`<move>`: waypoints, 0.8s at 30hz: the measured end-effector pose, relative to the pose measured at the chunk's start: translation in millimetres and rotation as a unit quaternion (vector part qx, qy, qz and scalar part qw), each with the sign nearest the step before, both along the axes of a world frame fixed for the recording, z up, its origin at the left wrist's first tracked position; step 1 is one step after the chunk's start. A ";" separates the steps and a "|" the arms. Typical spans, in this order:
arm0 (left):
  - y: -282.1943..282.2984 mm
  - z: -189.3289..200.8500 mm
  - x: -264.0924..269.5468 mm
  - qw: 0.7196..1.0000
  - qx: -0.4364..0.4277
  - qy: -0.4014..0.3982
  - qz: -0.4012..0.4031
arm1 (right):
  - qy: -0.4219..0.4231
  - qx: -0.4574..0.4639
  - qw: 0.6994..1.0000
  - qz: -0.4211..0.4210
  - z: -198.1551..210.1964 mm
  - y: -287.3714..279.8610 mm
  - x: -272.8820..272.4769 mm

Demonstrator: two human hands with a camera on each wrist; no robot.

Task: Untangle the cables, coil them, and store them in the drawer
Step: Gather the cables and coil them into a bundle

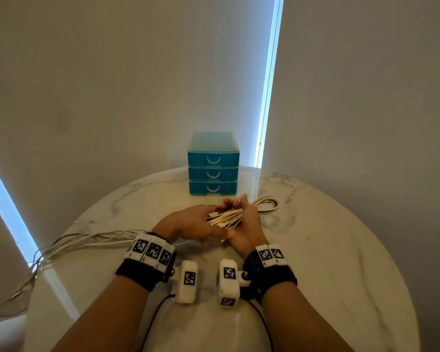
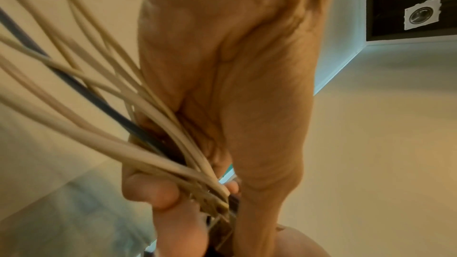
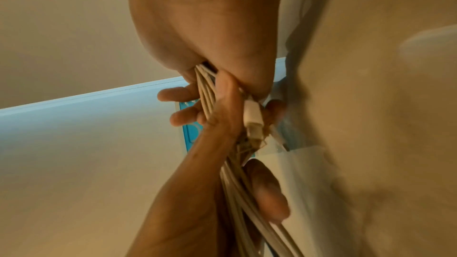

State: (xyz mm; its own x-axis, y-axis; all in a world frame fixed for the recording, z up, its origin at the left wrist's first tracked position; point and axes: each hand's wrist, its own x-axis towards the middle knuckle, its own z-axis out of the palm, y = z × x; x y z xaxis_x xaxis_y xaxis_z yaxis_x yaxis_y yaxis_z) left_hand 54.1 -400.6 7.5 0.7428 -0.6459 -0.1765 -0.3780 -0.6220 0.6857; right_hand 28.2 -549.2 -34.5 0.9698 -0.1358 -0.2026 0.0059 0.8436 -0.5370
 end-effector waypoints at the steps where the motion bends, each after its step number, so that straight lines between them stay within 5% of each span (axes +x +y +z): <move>1: 1.5 -1.0 -1.1 1.000 -0.009 0.014 0.004 | 0.001 0.009 1.000 0.008 -1.1 0.1 -0.7; 6: 7.6 -1.7 -4.2 0.999 -0.030 0.036 0.005 | -0.007 0.076 0.997 0.003 1.7 0.4 -4.2; 9: 9.3 2.8 -10.3 0.999 -0.041 0.032 0.008 | -0.016 0.035 0.999 0.025 5.1 -1.7 -4.8; 14: 13.1 16.5 -18.3 0.999 0.042 0.005 0.021 | -0.052 0.025 0.998 0.038 10.5 -11.8 -5.4; 24: -2.1 4.7 -0.3 0.989 0.101 -0.089 0.069 | 0.044 -0.239 0.970 -0.023 28.6 -6.7 -9.9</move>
